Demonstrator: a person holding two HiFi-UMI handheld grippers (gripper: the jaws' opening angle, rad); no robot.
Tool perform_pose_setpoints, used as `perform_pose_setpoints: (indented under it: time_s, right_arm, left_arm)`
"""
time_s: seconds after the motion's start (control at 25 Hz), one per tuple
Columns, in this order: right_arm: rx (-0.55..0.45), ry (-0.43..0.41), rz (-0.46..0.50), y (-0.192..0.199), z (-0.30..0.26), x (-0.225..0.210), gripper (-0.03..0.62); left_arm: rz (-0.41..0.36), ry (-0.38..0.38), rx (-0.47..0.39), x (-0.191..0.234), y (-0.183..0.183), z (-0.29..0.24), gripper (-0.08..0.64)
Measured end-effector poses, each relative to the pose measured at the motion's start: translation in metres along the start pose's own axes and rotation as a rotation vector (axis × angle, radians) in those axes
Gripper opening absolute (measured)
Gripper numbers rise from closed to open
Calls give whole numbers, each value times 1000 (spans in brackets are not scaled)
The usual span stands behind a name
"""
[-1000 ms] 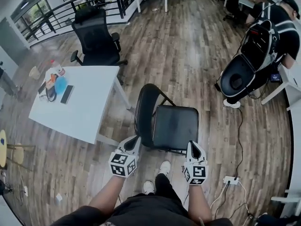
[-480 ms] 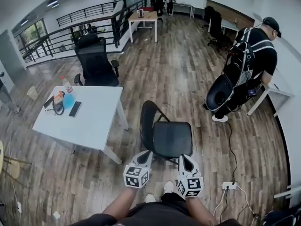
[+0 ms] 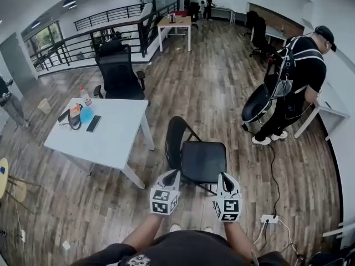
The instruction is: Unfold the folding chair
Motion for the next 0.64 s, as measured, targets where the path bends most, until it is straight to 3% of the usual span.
perform_pose_setpoints:
  time_s: [0.12,0.32,0.64]
  right_arm:
    - [-17,-20,0,-3,5,-14,15]
    - [-4,-39,-12,3,11,-28,15]
    - [-5,-44,-18,7,17,-45,15]
  left_arm:
    - [-46,-8,-14,-23,-5,-8,6]
    - [126,33,-21,-36,-7,-15,6]
    - [162,3,-30,-40,-8,-17,6]
Point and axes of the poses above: the fingertips, and each gripper's own axes: z backward along the fingers, x to its left, y out of its underside, the point moved 6 cm from there along z, backward along the fingers, and after that the axes turned 1 degree about -y, right-handed, at the moved point
